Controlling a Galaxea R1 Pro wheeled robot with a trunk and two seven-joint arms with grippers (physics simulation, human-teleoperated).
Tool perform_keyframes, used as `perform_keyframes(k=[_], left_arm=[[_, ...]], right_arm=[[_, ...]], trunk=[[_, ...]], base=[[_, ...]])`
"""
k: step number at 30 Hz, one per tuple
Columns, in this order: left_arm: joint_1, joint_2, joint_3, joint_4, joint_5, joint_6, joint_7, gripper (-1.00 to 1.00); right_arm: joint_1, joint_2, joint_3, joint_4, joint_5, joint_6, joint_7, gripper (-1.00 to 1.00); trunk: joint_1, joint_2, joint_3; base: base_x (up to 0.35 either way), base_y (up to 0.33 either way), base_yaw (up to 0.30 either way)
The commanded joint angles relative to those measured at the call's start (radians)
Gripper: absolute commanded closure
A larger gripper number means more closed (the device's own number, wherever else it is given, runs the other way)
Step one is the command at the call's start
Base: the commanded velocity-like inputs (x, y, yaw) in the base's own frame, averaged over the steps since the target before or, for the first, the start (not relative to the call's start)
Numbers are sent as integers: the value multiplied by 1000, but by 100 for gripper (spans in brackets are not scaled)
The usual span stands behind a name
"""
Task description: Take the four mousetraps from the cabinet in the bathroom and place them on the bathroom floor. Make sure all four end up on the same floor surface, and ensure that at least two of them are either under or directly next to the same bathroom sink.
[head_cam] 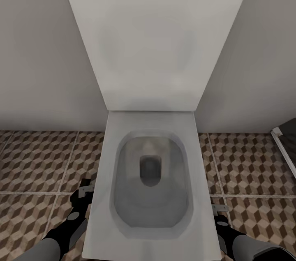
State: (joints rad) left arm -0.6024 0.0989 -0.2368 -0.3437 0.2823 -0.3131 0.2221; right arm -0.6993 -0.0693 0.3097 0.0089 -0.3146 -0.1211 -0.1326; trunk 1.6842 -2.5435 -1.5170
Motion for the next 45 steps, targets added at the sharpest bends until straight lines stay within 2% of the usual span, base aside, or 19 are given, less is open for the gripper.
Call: perform_keyframes(k=[1, 6, 7, 45], left_arm=[[0, 1, -9, 0, 6, -3, 6, 100], [0, 1, -9, 0, 6, -3, 6, 100], [0, 1, -9, 0, 6, -3, 6, 100], [0, 1, -10, 2, 9, -2, 6, 100]], right_arm=[[0, 0, 9, 2, -12, -3, -1, 100], [0, 0, 9, 2, -12, -3, -1, 100], [0, 0, 9, 2, -12, -3, -1, -100], [0, 0, 9, 2, -12, -3, -1, -100]], trunk=[[0, 0, -1], [0, 0, -1], [0, 0, -1], [0, 0, -1]], base=[[0, 0, 0], [0, 0, 0], [0, 0, 0], [0, 0, 0]])
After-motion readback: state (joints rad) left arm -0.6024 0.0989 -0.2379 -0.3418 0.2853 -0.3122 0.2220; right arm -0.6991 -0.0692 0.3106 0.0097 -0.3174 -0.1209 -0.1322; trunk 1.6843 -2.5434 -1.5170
